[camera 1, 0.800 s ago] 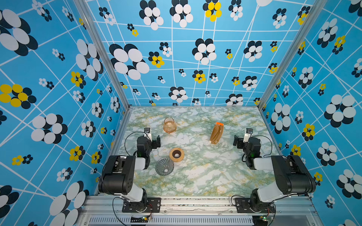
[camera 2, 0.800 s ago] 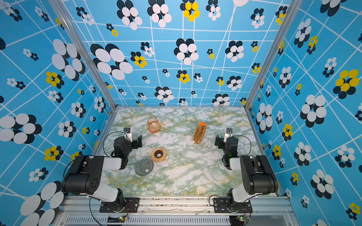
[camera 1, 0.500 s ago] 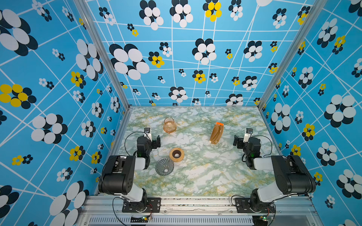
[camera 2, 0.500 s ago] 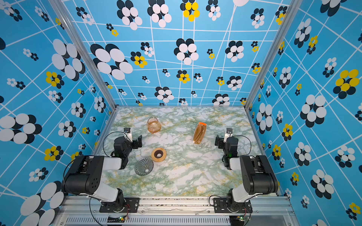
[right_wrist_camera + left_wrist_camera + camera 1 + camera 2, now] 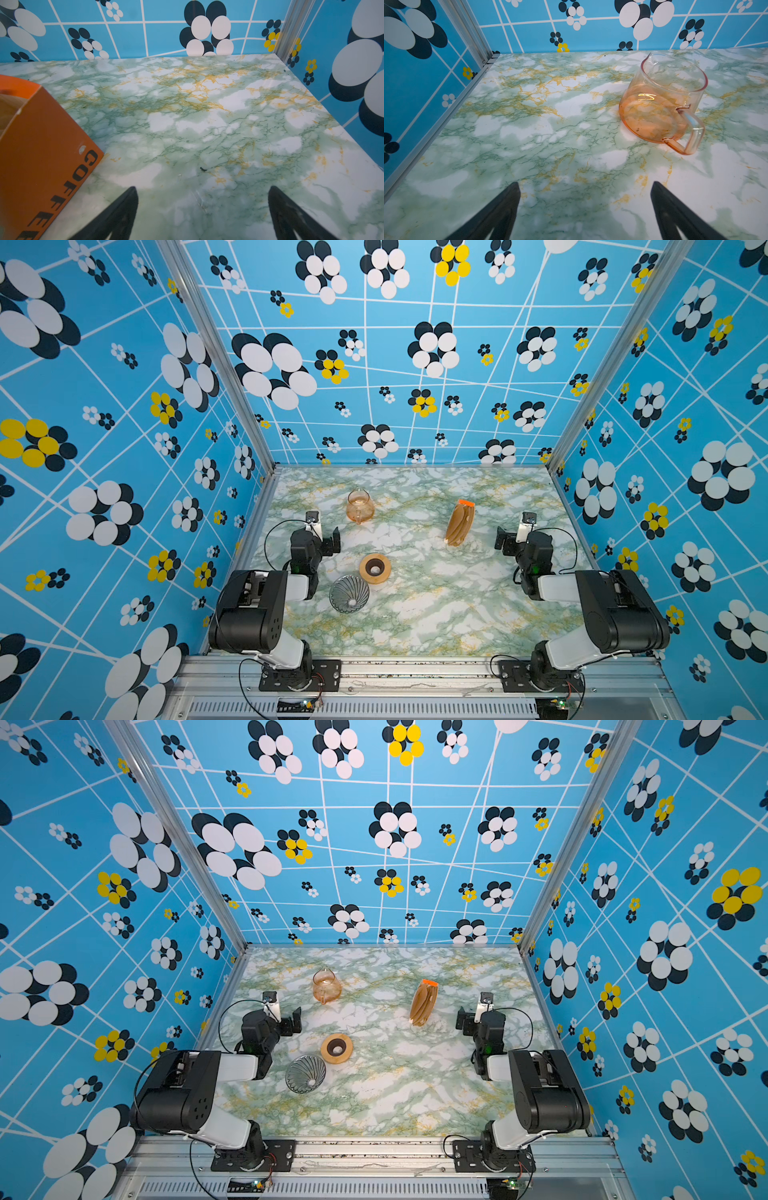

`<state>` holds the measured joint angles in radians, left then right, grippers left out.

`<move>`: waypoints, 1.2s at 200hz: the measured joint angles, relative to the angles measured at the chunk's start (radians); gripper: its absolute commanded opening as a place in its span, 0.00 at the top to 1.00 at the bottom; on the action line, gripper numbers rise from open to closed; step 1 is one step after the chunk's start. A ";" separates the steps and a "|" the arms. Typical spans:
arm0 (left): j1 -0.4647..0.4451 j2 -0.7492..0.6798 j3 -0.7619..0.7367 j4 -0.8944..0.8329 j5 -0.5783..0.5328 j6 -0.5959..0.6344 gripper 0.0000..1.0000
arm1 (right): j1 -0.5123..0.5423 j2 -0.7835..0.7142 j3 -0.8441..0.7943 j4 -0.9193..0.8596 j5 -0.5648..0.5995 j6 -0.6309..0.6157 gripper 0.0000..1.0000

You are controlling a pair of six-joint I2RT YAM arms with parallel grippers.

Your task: Place the coffee filter in the dripper

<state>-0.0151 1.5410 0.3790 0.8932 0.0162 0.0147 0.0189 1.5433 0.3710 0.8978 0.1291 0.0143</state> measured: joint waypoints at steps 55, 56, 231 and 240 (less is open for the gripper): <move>0.000 0.000 0.000 0.000 0.000 0.000 0.01 | 0.000 0.000 0.000 0.000 0.000 0.000 0.01; 0.000 0.000 0.000 0.000 0.000 0.000 0.01 | 0.000 0.000 0.000 0.000 0.000 0.000 0.01; -0.039 -0.097 -0.057 0.035 -0.025 0.009 0.01 | 0.000 -0.086 -0.069 0.076 -0.006 -0.001 0.01; -0.040 -0.121 -0.053 -0.005 -0.038 0.007 0.01 | 0.000 -0.124 -0.069 0.046 -0.006 -0.001 0.01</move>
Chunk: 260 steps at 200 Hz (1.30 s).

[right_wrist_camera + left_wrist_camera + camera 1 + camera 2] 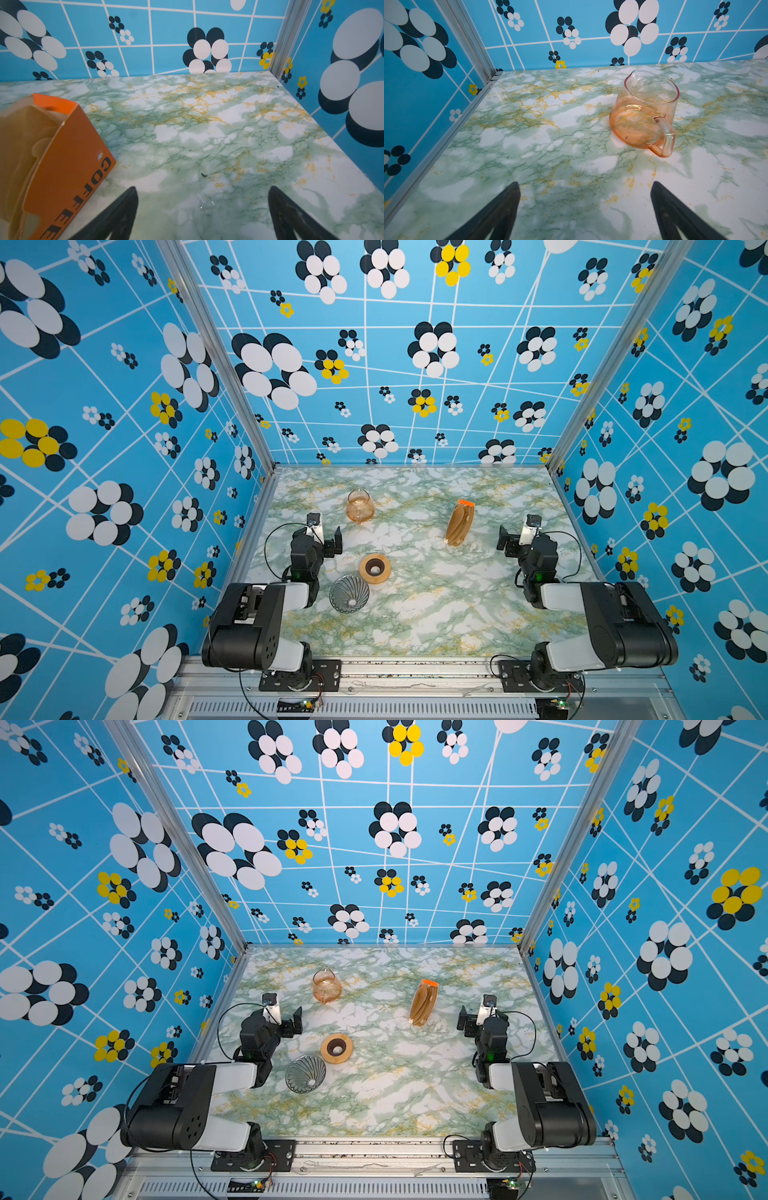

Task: Place the coffee filter in the dripper
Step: 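Reach the left gripper toward the glass pitcher while the right arm draws back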

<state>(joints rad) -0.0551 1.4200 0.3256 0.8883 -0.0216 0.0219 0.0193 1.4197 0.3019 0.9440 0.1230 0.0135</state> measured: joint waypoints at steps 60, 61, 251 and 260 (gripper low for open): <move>-0.066 -0.280 0.105 -0.345 -0.140 -0.045 0.01 | 0.063 -0.346 0.109 -0.433 0.011 0.088 0.01; -0.066 -0.280 0.105 -0.345 -0.140 -0.045 0.01 | 0.064 -0.349 0.111 -0.440 0.011 0.090 0.01; -0.306 -0.383 0.456 -1.176 -0.198 -0.495 0.01 | 0.144 -0.949 0.479 -1.652 -0.356 0.395 0.01; -0.312 -0.357 0.467 -1.174 -0.208 -0.503 0.01 | 0.144 -0.959 0.496 -1.682 -0.396 0.387 0.01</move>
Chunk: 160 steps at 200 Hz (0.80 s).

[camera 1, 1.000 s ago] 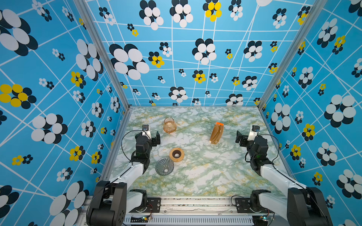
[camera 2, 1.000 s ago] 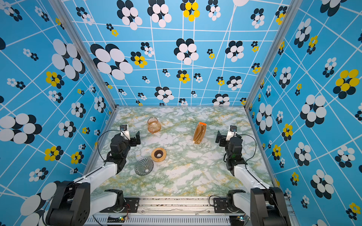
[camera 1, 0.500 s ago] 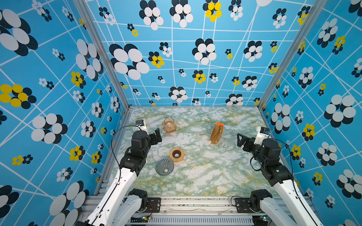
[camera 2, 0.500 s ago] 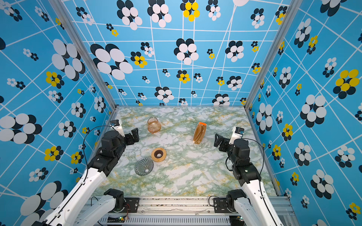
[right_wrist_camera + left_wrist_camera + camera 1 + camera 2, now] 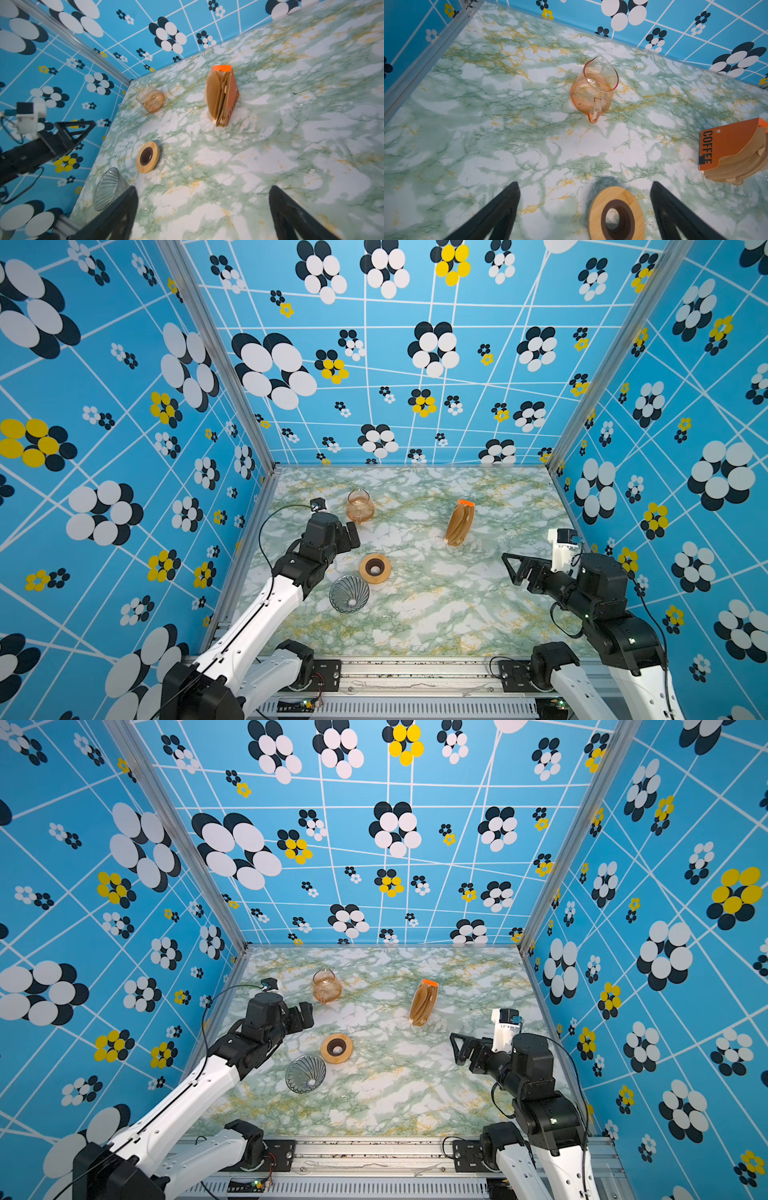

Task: Place the coffee filter in the dripper
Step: 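Reach the left gripper toward the glass pitcher while the right arm draws back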

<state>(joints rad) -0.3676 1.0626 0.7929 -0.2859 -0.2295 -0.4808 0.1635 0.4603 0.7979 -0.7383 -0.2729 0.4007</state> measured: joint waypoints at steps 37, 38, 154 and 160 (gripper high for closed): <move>-0.010 0.115 0.055 0.005 -0.031 -0.018 0.00 | 0.000 -0.014 0.108 -0.090 -0.147 -0.047 0.01; -0.011 0.116 0.056 0.005 -0.032 -0.017 0.00 | 0.000 -0.014 0.111 -0.090 -0.150 -0.048 0.01; -0.019 0.470 0.301 0.030 -0.045 -0.020 0.19 | 0.000 -0.321 0.098 -0.171 -0.200 -0.144 0.01; -0.019 0.486 0.310 0.028 -0.044 -0.016 0.21 | 0.000 -0.324 0.092 -0.171 -0.200 -0.144 0.01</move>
<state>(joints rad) -0.3866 1.5490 1.1027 -0.2581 -0.2737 -0.4969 0.1635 0.1360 0.8898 -0.9096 -0.4725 0.2569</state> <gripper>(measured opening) 0.824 0.995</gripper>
